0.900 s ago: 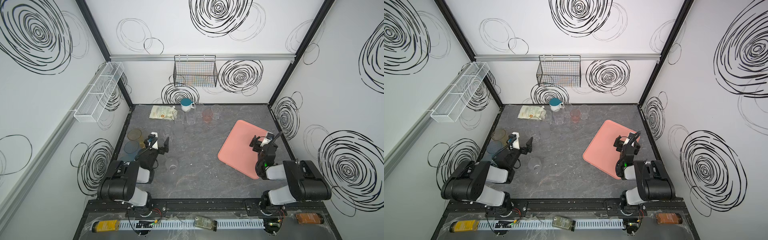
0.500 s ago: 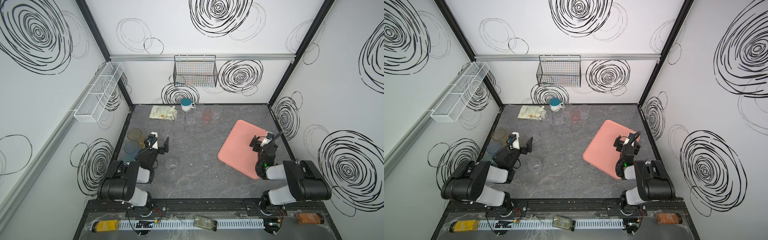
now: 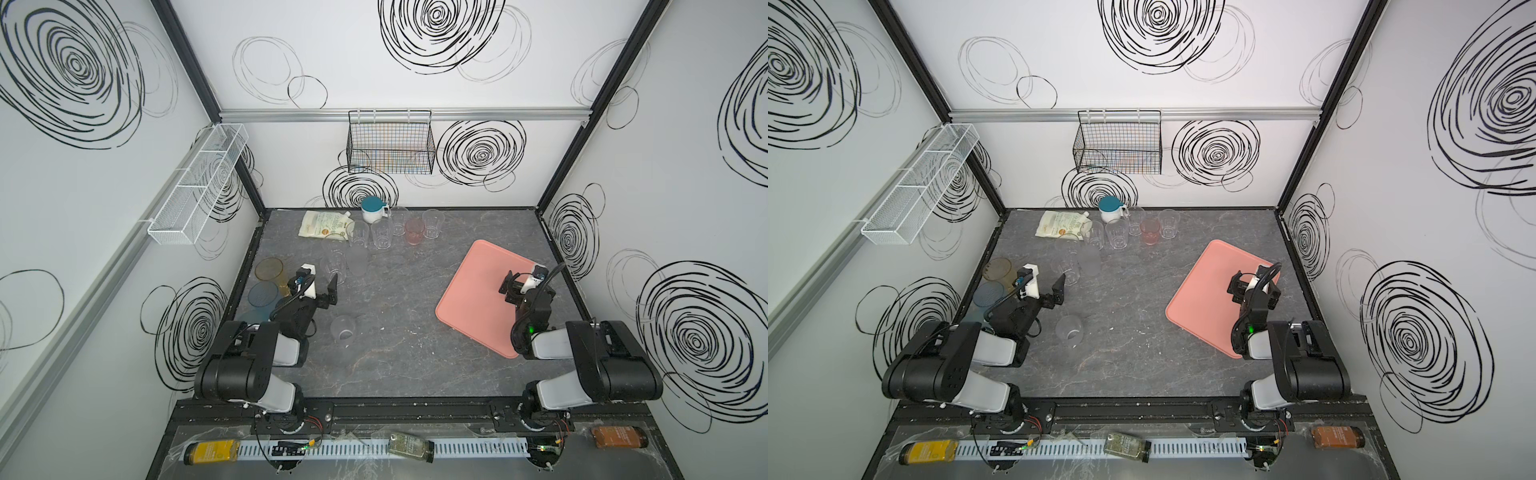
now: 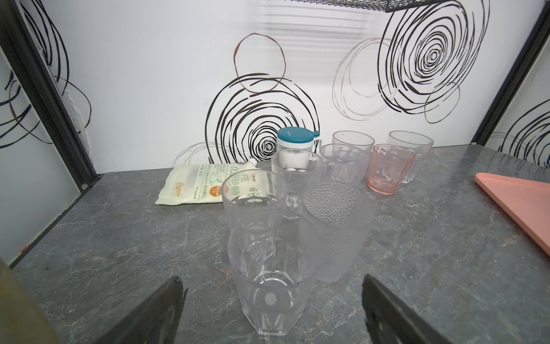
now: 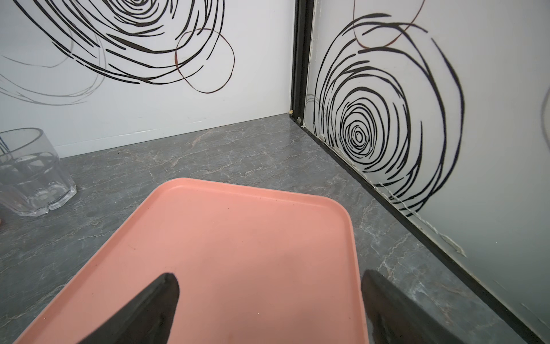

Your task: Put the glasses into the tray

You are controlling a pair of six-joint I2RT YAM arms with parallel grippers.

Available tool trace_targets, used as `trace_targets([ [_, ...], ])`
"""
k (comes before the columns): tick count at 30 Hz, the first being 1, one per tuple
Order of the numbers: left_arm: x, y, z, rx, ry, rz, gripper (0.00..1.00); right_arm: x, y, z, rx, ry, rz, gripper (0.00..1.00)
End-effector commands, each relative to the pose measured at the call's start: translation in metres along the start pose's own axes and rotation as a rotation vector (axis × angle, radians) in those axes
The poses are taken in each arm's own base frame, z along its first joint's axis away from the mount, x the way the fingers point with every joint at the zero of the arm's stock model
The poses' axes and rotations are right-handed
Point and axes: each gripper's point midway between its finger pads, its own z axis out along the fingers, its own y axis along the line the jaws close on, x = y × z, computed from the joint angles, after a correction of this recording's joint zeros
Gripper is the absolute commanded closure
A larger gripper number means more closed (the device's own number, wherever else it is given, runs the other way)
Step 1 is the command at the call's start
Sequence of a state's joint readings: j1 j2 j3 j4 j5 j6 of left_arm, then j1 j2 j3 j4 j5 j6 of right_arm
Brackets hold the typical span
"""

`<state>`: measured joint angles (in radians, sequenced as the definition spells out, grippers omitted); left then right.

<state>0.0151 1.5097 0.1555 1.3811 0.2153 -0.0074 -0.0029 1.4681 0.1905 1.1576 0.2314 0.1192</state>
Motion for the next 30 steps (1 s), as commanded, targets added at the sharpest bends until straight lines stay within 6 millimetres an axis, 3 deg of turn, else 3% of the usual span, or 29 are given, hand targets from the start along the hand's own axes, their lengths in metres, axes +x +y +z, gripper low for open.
trace_targets([
  [1, -0.017, 0.001, 0.002, 0.001, -0.059, 0.026, 0.04, -0.014, 0.001, 0.0, 0.003, -0.052, 0.008, 0.0],
  [15, -0.018, 0.007, -0.001, -0.005, -0.071, 0.007, 0.04, -0.013, 0.002, 0.003, -0.018, -0.04, 0.014, 0.0],
  [19, -0.019, 0.011, -0.001, -0.067, -0.072, 0.004, 0.04, -0.023, 0.007, 0.001, -0.033, -0.045, -0.022, 0.0],
  [27, -0.043, 0.019, -0.029, -0.195, -0.151, 0.007, 0.04, -0.081, 0.018, -0.005, 0.02, -0.021, 0.064, 0.0],
  [30, -0.053, 0.018, -0.031, -0.221, -0.139, 0.004, 0.04, -0.1, 0.01, -0.009, 0.128, 0.014, 0.246, 0.0],
])
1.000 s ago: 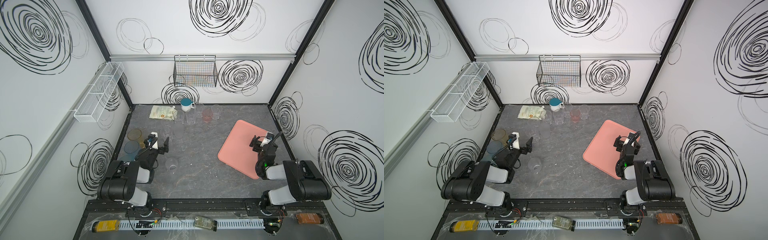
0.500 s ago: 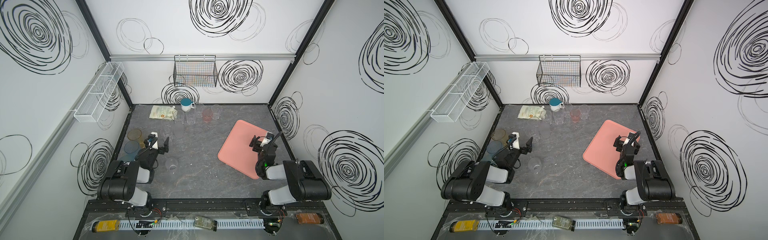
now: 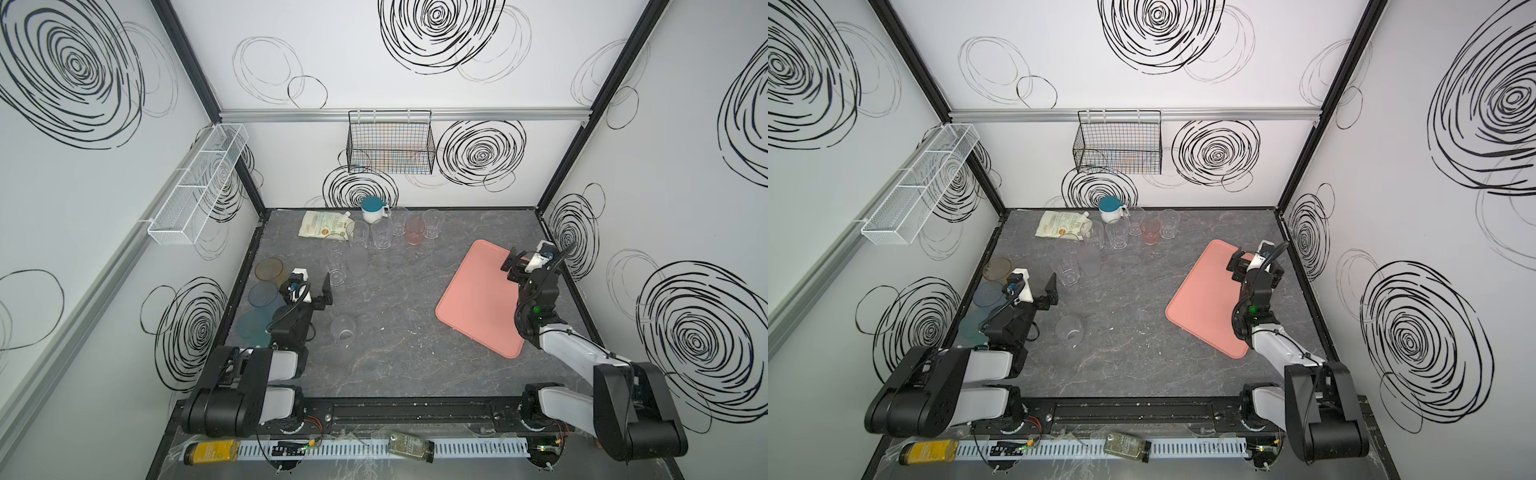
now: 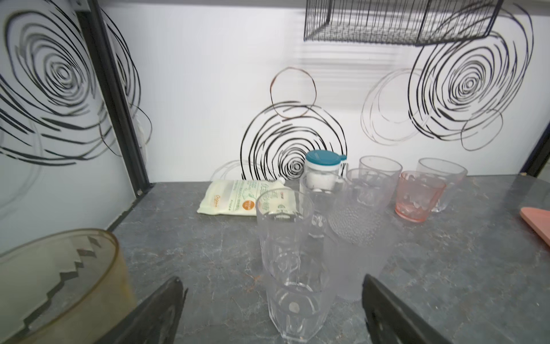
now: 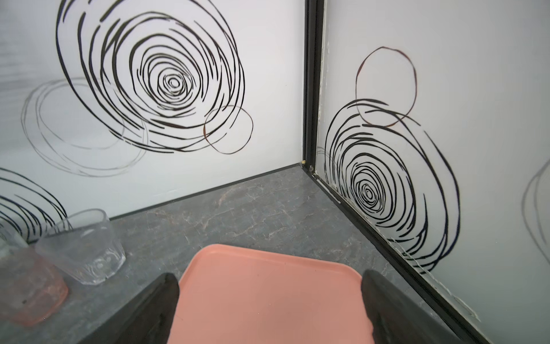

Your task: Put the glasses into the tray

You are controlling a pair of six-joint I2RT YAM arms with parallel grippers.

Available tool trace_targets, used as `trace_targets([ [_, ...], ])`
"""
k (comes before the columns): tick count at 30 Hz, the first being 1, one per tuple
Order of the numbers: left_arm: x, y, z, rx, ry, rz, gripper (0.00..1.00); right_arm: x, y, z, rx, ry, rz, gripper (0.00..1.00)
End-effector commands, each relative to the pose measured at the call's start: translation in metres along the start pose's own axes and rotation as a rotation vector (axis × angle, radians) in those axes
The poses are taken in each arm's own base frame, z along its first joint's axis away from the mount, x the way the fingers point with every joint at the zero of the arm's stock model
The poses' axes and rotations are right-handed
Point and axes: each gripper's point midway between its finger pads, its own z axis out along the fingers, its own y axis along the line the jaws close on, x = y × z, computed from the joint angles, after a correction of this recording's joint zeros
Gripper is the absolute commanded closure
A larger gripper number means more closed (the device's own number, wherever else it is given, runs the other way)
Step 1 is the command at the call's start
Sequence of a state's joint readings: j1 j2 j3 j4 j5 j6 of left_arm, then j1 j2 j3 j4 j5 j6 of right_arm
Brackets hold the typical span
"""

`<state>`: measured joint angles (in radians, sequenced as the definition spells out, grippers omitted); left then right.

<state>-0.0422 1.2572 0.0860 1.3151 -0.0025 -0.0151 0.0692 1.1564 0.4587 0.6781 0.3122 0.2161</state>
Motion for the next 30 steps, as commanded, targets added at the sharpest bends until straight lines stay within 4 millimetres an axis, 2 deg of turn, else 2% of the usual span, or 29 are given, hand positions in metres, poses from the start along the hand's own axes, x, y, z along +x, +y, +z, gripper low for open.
trace_targets([
  [1, -0.021, 0.008, -0.002, -0.078, -0.034, -0.014, 0.04, 0.004, -0.022, -0.005, 0.189, 0.121, 0.208, 0.0],
  [3, -0.031, 0.015, -0.012, -0.147, -0.069, -0.055, 0.04, 0.012, -0.035, -0.01, 0.287, 0.179, 0.466, 0.0],
  [4, -0.035, 0.02, -0.017, -0.188, -0.089, -0.079, 0.04, 0.014, -0.027, -0.005, 0.201, 0.227, 0.498, 0.0],
  [6, -0.038, 0.022, -0.02, -0.235, -0.088, -0.102, 0.04, 0.02, 0.005, -0.004, -0.138, 0.332, 0.542, 0.0],
  [9, -0.052, 0.01, -0.013, -0.246, -0.047, -0.106, 0.04, 0.054, 0.012, -0.022, -0.142, 0.465, 0.67, 0.03],
  [12, -0.072, 0.0, -0.005, -0.251, -0.01, -0.174, 0.04, 0.078, 0.035, -0.045, -0.163, 0.572, 0.537, 0.04],
  [16, -0.098, -0.018, -0.002, -0.205, 0.028, -0.293, 0.04, 0.097, 0.045, -0.073, -0.178, 0.662, 0.363, 0.02],
  [20, -0.122, 0.002, -0.012, -0.265, 0.032, -0.563, 0.04, 0.122, 0.052, -0.101, -0.238, 0.774, 0.237, 0.02],
  [21, -0.132, 0.0, -0.014, -0.2, 0.016, -0.605, 0.04, 0.129, 0.054, -0.109, -0.246, 0.804, 0.2, 0.02],
  [23, -0.149, -0.007, -0.017, -0.076, -0.031, -0.583, 0.04, 0.143, 0.05, -0.12, -0.224, 0.845, 0.136, 0.02],
  [24, -0.157, -0.005, -0.021, -0.095, -0.036, -0.529, 0.04, 0.151, 0.048, -0.125, -0.214, 0.86, 0.102, 0.02],
  [27, -0.163, 0.001, -0.024, -0.204, 0.039, -0.358, 0.04, 0.166, 0.044, -0.136, -0.192, 0.903, 0.052, 0.04],
  [30, -0.156, 0.0, -0.023, -0.228, 0.112, -0.301, 0.04, 0.18, 0.047, -0.146, -0.212, 0.939, 0.038, 0.04],
])
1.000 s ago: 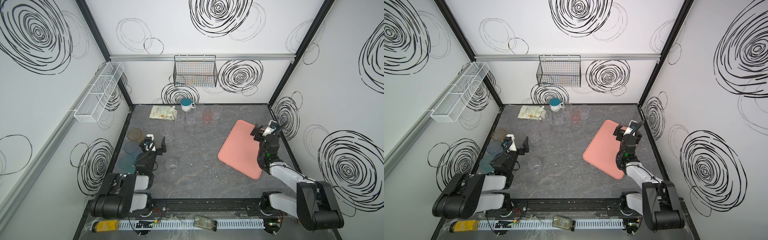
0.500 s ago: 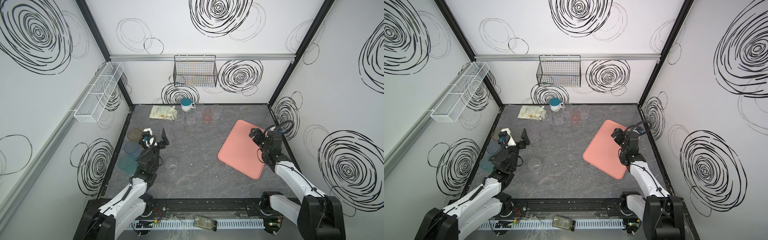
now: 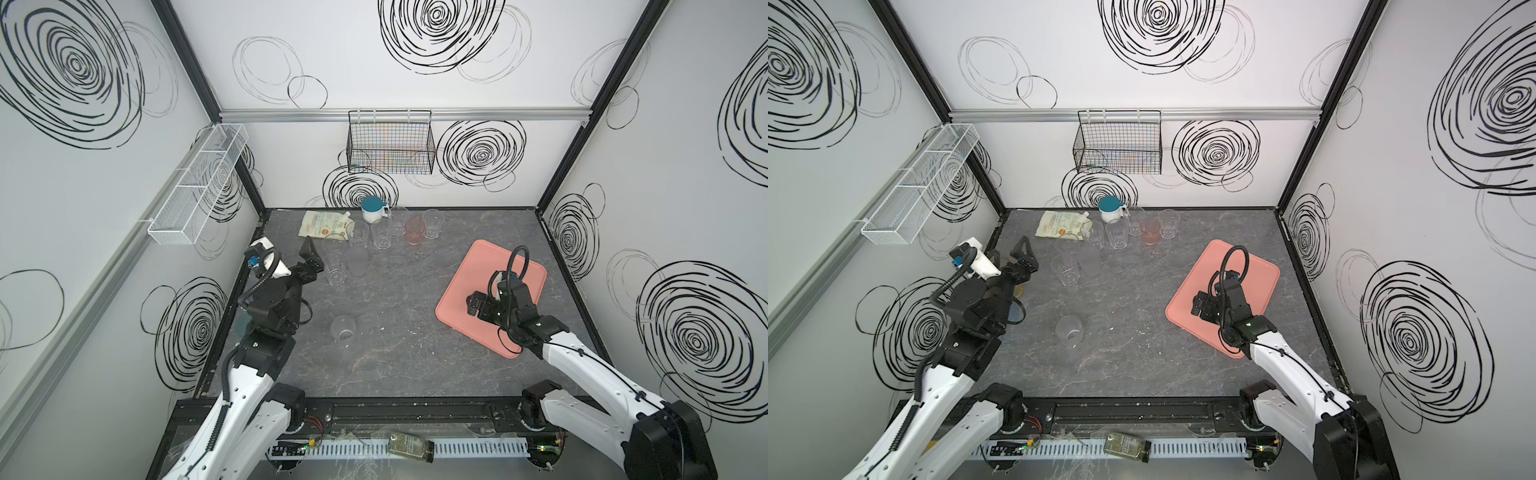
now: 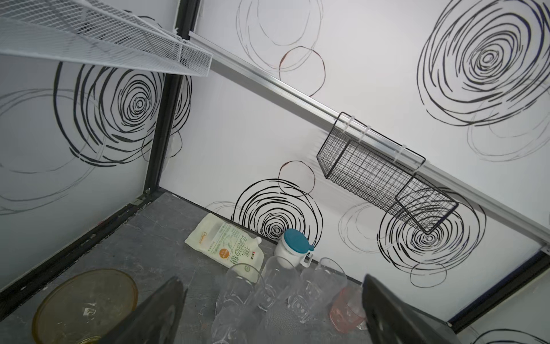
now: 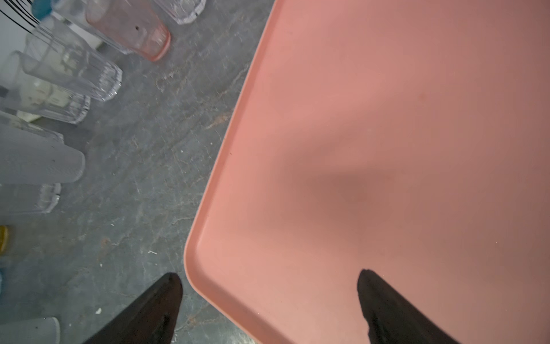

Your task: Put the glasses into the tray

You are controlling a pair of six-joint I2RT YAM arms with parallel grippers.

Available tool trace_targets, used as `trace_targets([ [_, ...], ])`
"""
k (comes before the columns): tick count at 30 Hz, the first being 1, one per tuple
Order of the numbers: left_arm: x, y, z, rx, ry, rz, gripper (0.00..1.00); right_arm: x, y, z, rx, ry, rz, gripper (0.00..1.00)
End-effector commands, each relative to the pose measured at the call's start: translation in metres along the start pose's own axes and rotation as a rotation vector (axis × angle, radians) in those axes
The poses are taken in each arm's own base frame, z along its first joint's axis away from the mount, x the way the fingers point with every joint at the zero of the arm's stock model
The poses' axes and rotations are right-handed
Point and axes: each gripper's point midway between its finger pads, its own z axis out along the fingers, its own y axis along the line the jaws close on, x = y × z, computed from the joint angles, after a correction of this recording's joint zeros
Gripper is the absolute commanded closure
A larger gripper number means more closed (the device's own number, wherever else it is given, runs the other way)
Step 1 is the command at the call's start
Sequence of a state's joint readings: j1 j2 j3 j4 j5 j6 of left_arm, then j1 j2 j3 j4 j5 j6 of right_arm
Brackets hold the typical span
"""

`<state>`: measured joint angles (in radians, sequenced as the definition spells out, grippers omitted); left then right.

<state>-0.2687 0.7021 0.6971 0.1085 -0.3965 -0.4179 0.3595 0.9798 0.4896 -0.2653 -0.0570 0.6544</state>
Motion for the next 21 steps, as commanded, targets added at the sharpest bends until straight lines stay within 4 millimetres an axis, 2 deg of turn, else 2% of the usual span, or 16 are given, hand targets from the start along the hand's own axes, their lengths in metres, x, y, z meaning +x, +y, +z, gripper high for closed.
trace_targets([
  [1, 0.019, 0.01, -0.001, -0.066, 0.105, 0.104, 0.04, 0.028, -0.017, 0.006, 0.068, 0.077, -0.021, 0.05],
  [6, 0.048, 0.017, -0.003, 0.031, 0.172, -0.123, 0.04, 0.059, -0.008, 0.016, 0.003, 0.19, 0.007, 0.06],
  [9, 0.056, 0.012, -0.004, 0.047, 0.182, -0.013, 0.04, 0.075, 0.0, 0.019, -0.013, 0.244, 0.01, 0.06],
  [13, 0.082, 0.01, -0.001, 0.019, 0.306, 0.122, 0.01, 0.098, 0.02, 0.024, -0.063, 0.274, -0.005, 0.06],
  [15, 0.098, 0.002, -0.001, 0.048, 0.366, 0.145, 0.0, 0.108, 0.037, 0.026, -0.102, 0.287, -0.005, 0.06],
  [18, 0.121, -0.008, -0.002, 0.082, 0.429, 0.159, 0.02, 0.112, 0.072, 0.029, -0.179, 0.284, -0.034, 0.06],
  [21, 0.143, -0.02, -0.003, 0.117, 0.487, 0.17, 0.03, 0.114, 0.099, 0.039, -0.2, 0.317, -0.042, 0.06],
])
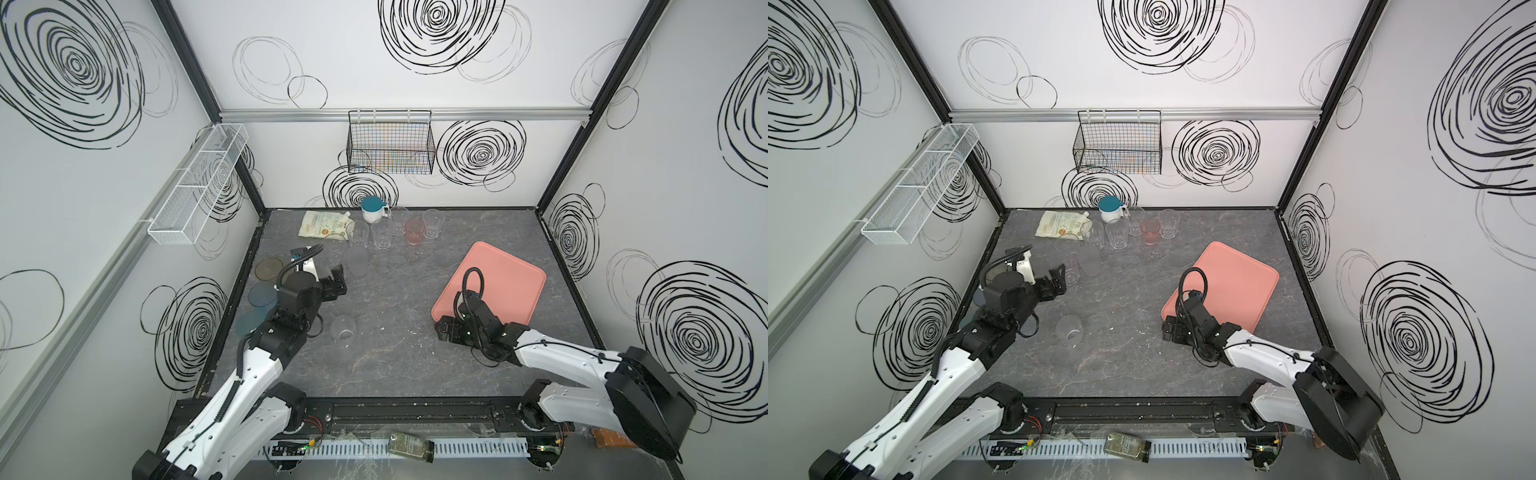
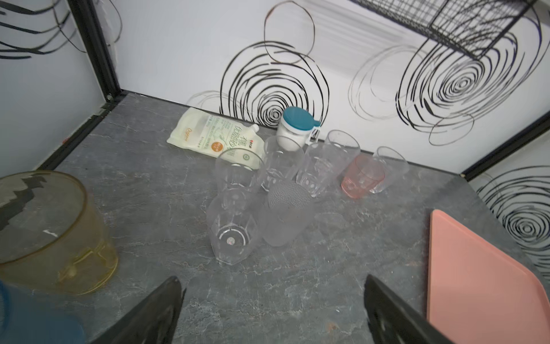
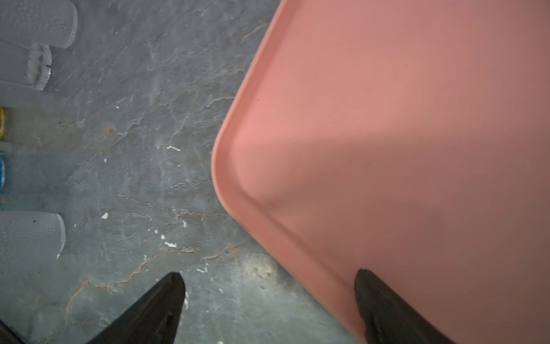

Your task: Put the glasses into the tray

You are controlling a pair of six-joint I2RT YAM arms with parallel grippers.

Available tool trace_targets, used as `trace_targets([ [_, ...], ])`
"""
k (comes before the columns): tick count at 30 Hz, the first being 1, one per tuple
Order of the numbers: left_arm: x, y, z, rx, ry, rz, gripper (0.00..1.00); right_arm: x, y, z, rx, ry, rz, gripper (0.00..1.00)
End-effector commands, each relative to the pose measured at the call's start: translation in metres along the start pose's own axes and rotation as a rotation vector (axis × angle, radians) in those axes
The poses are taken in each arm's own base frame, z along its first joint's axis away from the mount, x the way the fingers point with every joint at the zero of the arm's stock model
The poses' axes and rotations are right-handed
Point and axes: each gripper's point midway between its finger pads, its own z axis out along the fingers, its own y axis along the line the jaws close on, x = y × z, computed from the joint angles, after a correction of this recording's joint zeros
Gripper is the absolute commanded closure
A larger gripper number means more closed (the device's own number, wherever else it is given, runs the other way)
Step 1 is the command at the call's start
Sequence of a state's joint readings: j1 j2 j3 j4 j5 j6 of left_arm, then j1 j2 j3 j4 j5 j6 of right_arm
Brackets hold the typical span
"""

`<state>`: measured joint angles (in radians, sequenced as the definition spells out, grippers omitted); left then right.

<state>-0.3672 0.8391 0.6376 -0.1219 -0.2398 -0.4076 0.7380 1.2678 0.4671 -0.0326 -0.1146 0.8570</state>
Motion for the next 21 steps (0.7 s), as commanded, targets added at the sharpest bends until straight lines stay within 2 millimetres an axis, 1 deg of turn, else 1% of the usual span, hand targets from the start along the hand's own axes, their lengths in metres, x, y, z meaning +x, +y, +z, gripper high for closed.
trace_targets([
  [1, 0.005, -0.019, 0.004, 0.052, 0.027, 0.022, 0.04, 0.005, 0.027, 0.016, -0.041, 0.065, 0.046, 0.05],
  [4, 0.009, -0.03, 0.006, 0.063, 0.031, 0.026, 0.04, -0.003, 0.045, 0.021, -0.058, 0.077, 0.012, 0.06],
  [6, 0.011, -0.039, 0.006, 0.085, 0.03, 0.034, 0.05, -0.014, 0.05, 0.013, -0.065, 0.055, -0.019, 0.06],
  [7, 0.013, -0.047, 0.006, 0.109, 0.034, 0.04, 0.07, -0.022, 0.05, 0.007, -0.063, 0.034, -0.033, 0.06],
  [9, 0.022, -0.067, 0.008, 0.155, 0.058, 0.068, 0.09, -0.037, 0.045, -0.007, -0.07, -0.011, -0.054, 0.05],
  [10, 0.027, -0.078, 0.01, 0.167, 0.072, 0.091, 0.09, -0.044, 0.036, -0.014, -0.059, -0.029, -0.052, 0.05],
  [12, 0.04, -0.095, 0.014, 0.176, 0.094, 0.131, 0.09, -0.06, 0.011, -0.025, -0.018, -0.054, -0.024, 0.06],
  [14, 0.052, -0.117, 0.015, 0.211, 0.114, 0.157, 0.09, -0.077, -0.025, -0.04, 0.071, -0.099, 0.019, 0.06],
  [16, 0.064, -0.14, 0.014, 0.269, 0.131, 0.18, 0.09, -0.09, -0.063, -0.055, 0.178, -0.147, 0.079, 0.06],
  [17, 0.071, -0.153, 0.012, 0.299, 0.142, 0.169, 0.09, -0.093, -0.081, -0.062, 0.227, -0.167, 0.114, 0.06],
  [20, 0.095, -0.188, 0.008, 0.383, 0.182, 0.183, 0.08, -0.095, -0.126, -0.081, 0.346, -0.237, 0.224, 0.06],
  [21, 0.103, -0.198, 0.006, 0.414, 0.198, 0.19, 0.08, -0.097, -0.137, -0.088, 0.374, -0.269, 0.255, 0.05],
])
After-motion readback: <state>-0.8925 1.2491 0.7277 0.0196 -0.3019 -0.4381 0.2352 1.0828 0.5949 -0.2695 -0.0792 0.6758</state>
